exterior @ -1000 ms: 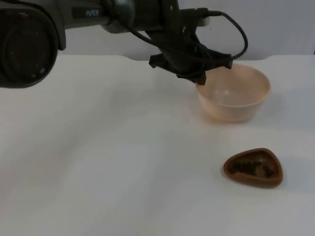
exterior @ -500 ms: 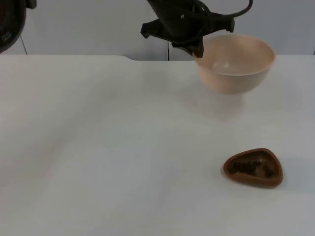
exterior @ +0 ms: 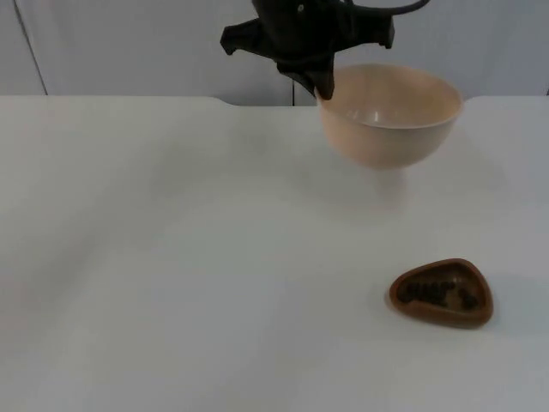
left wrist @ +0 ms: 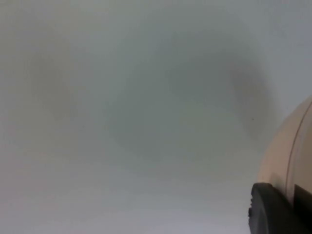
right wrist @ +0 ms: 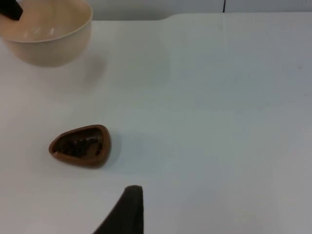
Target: Pick up the bowl with the left hand and pour the coffee beans from the cup into the bowl with the right hand.
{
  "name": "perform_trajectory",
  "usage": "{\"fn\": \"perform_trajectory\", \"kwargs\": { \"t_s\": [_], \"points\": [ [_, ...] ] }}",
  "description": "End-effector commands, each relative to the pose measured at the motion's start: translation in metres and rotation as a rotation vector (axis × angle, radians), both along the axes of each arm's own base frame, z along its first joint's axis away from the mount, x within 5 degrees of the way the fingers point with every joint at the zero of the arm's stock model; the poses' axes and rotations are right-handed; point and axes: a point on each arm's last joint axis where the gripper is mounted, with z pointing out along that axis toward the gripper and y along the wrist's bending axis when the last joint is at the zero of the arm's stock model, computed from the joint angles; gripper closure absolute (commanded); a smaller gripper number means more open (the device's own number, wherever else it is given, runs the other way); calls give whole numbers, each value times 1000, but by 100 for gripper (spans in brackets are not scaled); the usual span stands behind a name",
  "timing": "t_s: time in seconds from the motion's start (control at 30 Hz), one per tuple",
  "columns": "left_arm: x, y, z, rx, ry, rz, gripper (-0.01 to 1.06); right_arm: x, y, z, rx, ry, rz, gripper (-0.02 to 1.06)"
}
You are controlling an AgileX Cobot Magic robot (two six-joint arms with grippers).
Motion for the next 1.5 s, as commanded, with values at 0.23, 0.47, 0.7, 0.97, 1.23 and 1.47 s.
{"fn": "perform_trajectory", "kwargs": {
  "t_s": [0.23,0.47,0.7,0.97,1.23,1.47],
  "points": [
    [-39,26,8,-22,-65,24,105,0,0,0,1,-8,-11,-1],
    [-79,51,4,-24,-96,36,105,0,0,0,1,-8,-11,-1],
    [-124,77,1,-11,-90,39,105,0,0,0,1,-8,-11,-1],
    [-158,97,-3,-1,-79,43,105,0,0,0,1,-8,-11,-1],
    [-177,108,-3,13,-65,28,105,0,0,0,1,-8,-11,-1],
    [-191,95,0,31,-70,-59,105,0,0,0,1,-8,-11,-1]
  ]
}}
